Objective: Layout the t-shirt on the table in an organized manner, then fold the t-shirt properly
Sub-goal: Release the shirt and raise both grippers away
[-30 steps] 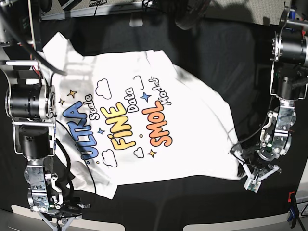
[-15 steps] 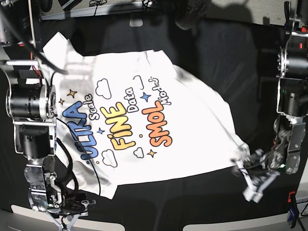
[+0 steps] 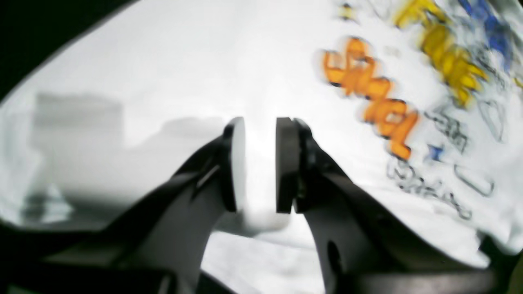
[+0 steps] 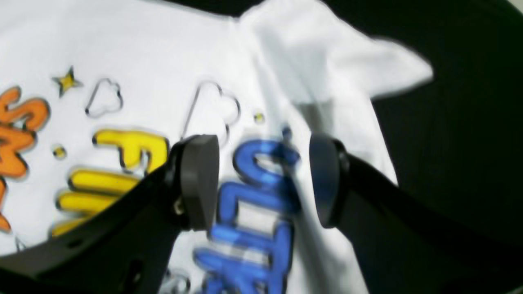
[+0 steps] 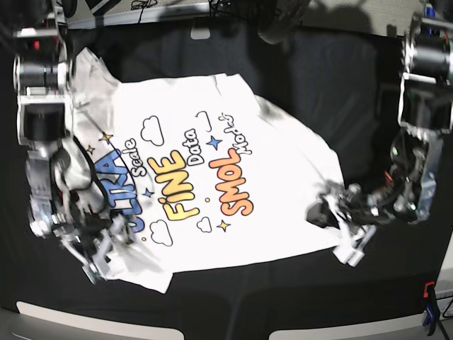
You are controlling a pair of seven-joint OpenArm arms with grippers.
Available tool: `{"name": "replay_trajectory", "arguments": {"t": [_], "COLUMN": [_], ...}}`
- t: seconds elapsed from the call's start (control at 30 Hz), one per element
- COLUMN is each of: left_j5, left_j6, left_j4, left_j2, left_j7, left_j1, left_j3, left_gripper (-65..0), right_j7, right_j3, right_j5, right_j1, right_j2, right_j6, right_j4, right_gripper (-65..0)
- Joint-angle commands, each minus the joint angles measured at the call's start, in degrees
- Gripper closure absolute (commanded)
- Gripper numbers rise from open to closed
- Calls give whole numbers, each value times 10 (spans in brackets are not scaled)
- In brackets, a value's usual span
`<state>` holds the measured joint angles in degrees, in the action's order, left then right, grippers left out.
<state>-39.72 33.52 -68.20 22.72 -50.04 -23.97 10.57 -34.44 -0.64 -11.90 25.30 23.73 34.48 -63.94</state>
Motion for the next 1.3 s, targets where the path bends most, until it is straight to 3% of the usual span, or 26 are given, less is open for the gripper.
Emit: {"name": "replay_trajectory", "arguments": {"t": [0.0, 0.13, 0.23, 0.33, 0.47, 0.6, 0.77, 0.93, 1.27], "left_j5": [-11, 20, 79, 146, 216, 233, 209, 176, 173], "left_j6": [3, -71, -135, -209, -296, -355, -397, -400, -400], "left_j4": [-45, -202, -306, -384, -440, -443, -443, -435, -339], "left_j2": [5, 5, 5, 4, -3, -17, -55, -92, -97], "left_j7": [12, 13, 21, 39, 38, 38, 63, 103, 126], "left_j1": [1, 85, 150, 217, 305, 372, 418, 430, 423], "left_j3": [-3, -3, -3, -3, -3, -3, -3, -3, -3], "left_gripper": [-112, -112, -112, -112, -112, -112, -112, -112, -113], "right_j7": [5, -24, -39, -45, -44, -44, -41, -41, -37], "right_j3": [22, 115, 177, 228, 275, 299, 299, 299, 299], "right_j5": [-18, -69, -96, -111, -113, -113, -116, -158, -158], "right_j1": [-3, -100, -166, -228, -304, -368, -403, -402, -402], "right_j2": [9, 9, 9, 9, 8, 8, 5, 5, 5], "right_j6": [3, 4, 40, 48, 48, 47, 47, 47, 47], "right_j4": [-40, -151, -217, -270, -328, -374, -407, -407, -407], "right_gripper": [-340, -340, -340, -340, -340, -340, -340, -340, -340]}}
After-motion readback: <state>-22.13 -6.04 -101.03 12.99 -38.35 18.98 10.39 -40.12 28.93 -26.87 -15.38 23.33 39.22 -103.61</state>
